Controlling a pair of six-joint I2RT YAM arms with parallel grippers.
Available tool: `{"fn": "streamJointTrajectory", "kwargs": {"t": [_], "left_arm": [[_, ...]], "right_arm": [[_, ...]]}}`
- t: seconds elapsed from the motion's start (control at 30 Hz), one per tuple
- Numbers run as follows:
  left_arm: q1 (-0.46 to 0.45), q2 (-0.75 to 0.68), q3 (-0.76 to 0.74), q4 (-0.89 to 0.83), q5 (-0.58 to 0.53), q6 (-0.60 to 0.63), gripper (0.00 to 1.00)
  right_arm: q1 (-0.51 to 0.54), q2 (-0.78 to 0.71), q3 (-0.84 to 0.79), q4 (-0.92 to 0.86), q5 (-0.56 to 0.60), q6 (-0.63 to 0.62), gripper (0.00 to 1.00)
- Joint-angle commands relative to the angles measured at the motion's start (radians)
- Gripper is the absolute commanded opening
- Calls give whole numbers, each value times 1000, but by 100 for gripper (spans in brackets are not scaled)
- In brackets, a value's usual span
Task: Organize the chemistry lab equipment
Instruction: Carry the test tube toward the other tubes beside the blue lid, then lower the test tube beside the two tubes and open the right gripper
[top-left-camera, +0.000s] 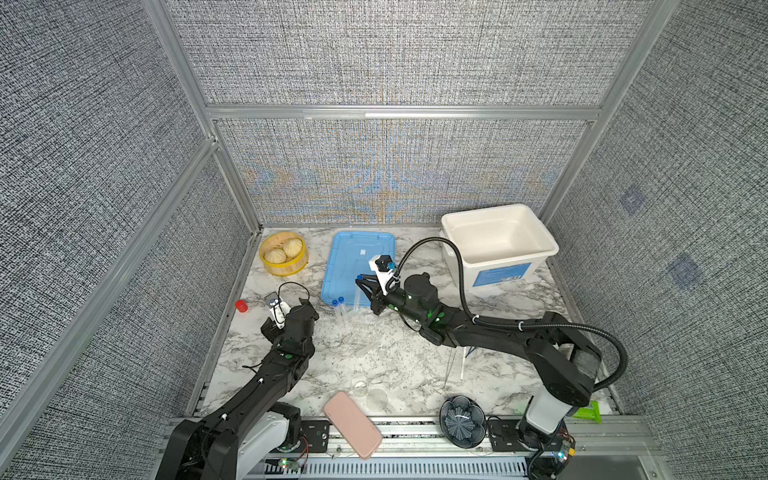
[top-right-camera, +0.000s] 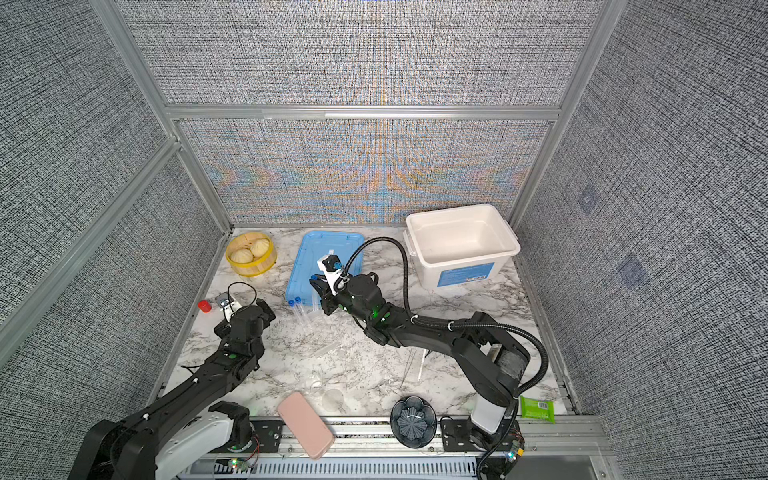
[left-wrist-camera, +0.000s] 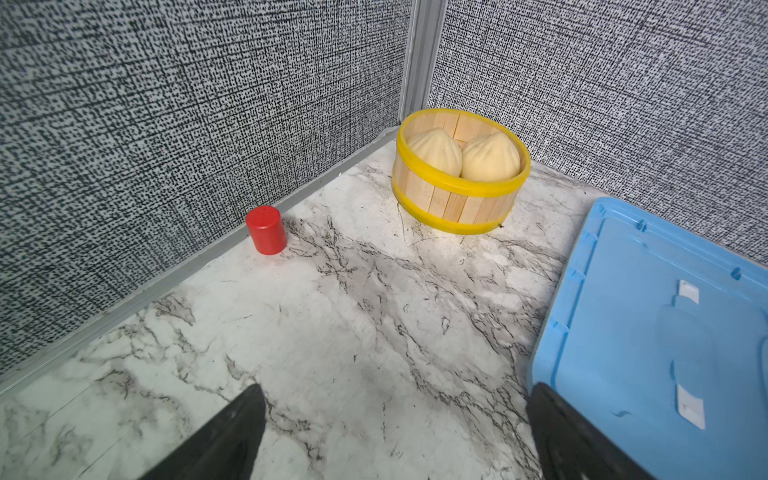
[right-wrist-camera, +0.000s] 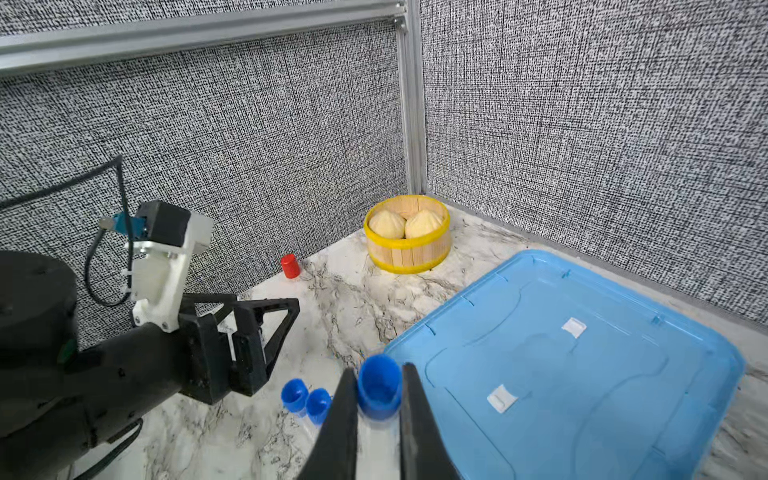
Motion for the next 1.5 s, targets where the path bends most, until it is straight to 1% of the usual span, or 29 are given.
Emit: {"fn": "streamJointTrajectory", "kwargs": {"t": [0.0, 0.27, 0.93, 1.13, 1.47], "left_arm": [[1, -2, 6, 9, -8, 5, 99], [1, -4, 6, 10, -9, 5, 99], [1, -23, 2, 4, -10, 6, 99], [1, -24, 2, 3, -10, 6, 99], [1, -13, 4, 6, -10, 5, 99]], "right_arm": [[11, 18, 9, 63, 6, -5, 14], [17, 89, 38, 69, 13, -12, 14], [19, 172, 86, 35, 23, -64, 14], [23, 175, 78, 32, 25, -73, 14], [31, 138, 58, 19, 24, -66, 14]]}}
